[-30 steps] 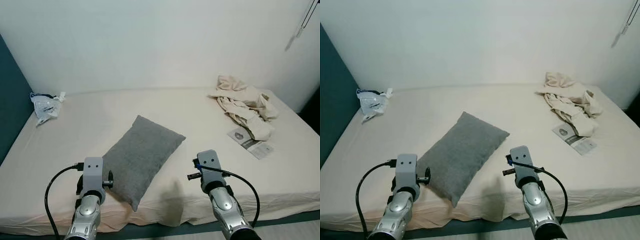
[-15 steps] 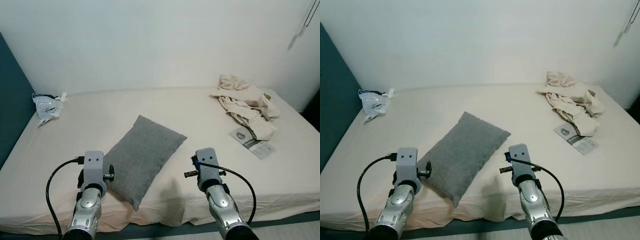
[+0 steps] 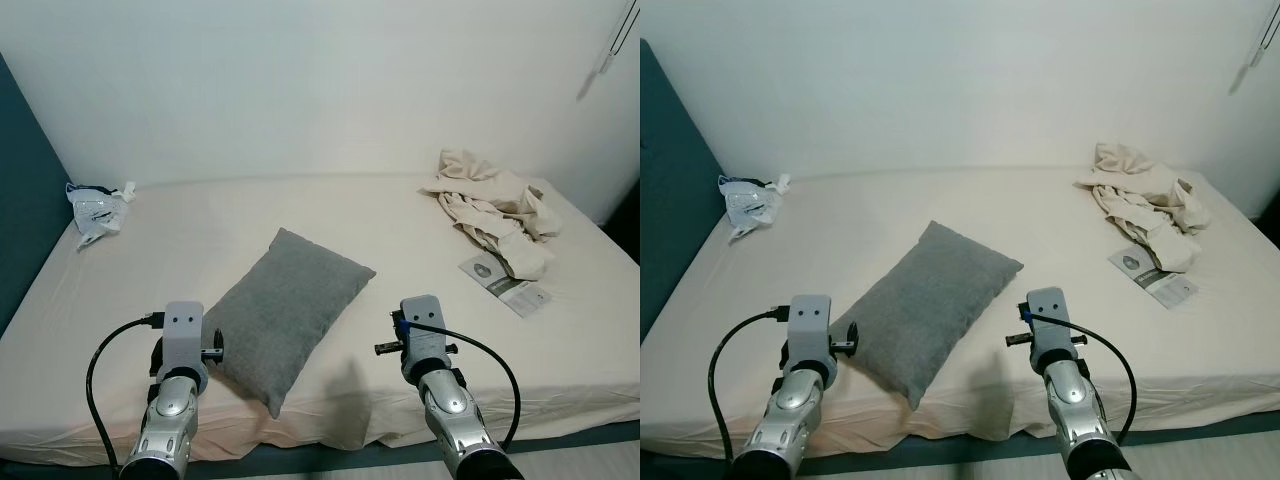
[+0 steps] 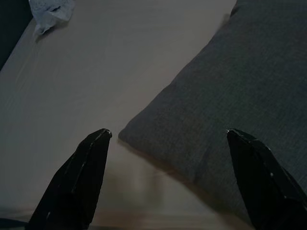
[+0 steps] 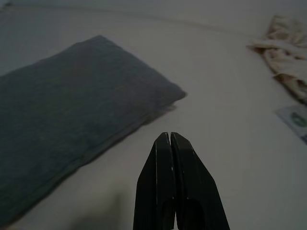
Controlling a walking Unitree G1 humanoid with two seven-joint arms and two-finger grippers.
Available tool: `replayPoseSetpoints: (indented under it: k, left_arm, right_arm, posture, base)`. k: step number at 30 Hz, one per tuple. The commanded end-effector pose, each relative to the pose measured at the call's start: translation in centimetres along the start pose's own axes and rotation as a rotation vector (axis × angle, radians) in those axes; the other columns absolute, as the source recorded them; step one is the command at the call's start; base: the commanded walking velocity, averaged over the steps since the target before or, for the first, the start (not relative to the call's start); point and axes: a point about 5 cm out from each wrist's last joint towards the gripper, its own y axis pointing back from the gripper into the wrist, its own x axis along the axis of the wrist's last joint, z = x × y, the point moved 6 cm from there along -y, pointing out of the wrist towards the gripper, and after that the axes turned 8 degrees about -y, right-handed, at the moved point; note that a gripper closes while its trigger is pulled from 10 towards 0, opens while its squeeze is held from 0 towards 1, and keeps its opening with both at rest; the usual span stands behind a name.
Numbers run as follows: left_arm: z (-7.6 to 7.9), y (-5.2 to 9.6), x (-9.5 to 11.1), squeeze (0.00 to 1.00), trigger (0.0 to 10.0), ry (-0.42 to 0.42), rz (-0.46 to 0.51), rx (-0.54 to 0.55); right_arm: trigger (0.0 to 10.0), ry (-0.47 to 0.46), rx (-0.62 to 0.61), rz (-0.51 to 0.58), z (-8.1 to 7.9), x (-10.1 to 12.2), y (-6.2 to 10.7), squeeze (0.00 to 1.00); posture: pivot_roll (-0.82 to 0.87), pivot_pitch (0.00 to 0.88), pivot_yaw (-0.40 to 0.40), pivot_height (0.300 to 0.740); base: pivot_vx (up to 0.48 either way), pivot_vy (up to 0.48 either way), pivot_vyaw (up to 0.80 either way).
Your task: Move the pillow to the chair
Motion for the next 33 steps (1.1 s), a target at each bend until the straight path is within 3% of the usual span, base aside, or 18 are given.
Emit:
replayPoseSetpoints:
  k: [1,12,21,25,27,28,32,33]
  left_arm:
    - [0.0,0.0,0.0,0.0,10.0,-0.006,-0.007,-0.001]
    - [0.3,-0.2,0.5,0.0,10.0,-0.028,0.007,-0.024]
    - [0.3,-0.4,1.1,0.0,10.0,-0.005,0.018,-0.021]
    - [0.1,-0.4,2.1,0.0,10.0,0.149,0.044,-0.042]
    - [0.2,-0.4,2.3,0.0,10.0,0.18,0.051,-0.057]
    - [0.0,-0.3,2.3,0.0,10.0,0.286,0.046,-0.083]
    - [-1.8,-0.9,1.7,0.0,10.0,0.538,-0.014,-0.044]
    - [-1.8,-0.9,1.7,0.0,10.0,0.538,-0.014,-0.044]
  right_arm:
    - [10.0,-0.017,0.001,-0.018,0.0,-0.3,-0.1,0.0]
    - [10.0,-0.043,0.013,-0.02,-0.1,-0.2,-0.1,0.0]
    - [10.0,-0.047,0.014,-0.018,0.1,-0.2,-0.1,0.0]
    - [10.0,-0.061,0.019,-0.015,0.2,-0.2,0.1,0.0]
    - [10.0,-0.056,0.014,-0.019,0.3,-0.2,0.1,0.0]
    - [10.0,-0.055,0.013,-0.016,0.4,-0.2,0.1,0.0]
    - [10.0,-0.095,0.038,-0.013,0.0,-0.1,0.1,0.0]
    - [10.0,-0.095,0.038,-0.013,0.0,-0.1,0.1,0.0]
  posture:
    - [0.0,0.08,0.019,0.649]
    - [0.0,0.086,0.022,0.605]
    - [0.0,0.095,0.03,0.605]
    - [0.0,0.1,0.031,0.59]
    - [0.0,0.1,0.031,0.585]
    - [0.0,0.099,0.032,0.585]
    - [-0.01,0.095,0.038,0.565]
    - [-0.01,0.095,0.038,0.565]
  base:
    - [0.0,0.0,0.0]
    - [0.0,0.0,0.0]
    - [0.0,0.0,0.0]
    - [0.0,0.0,0.0]
    - [0.0,0.0,0.0]
    - [0.0,0.0,0.0]
    - [0.0,0.0,0.0]
    - [0.0,0.0,0.0]
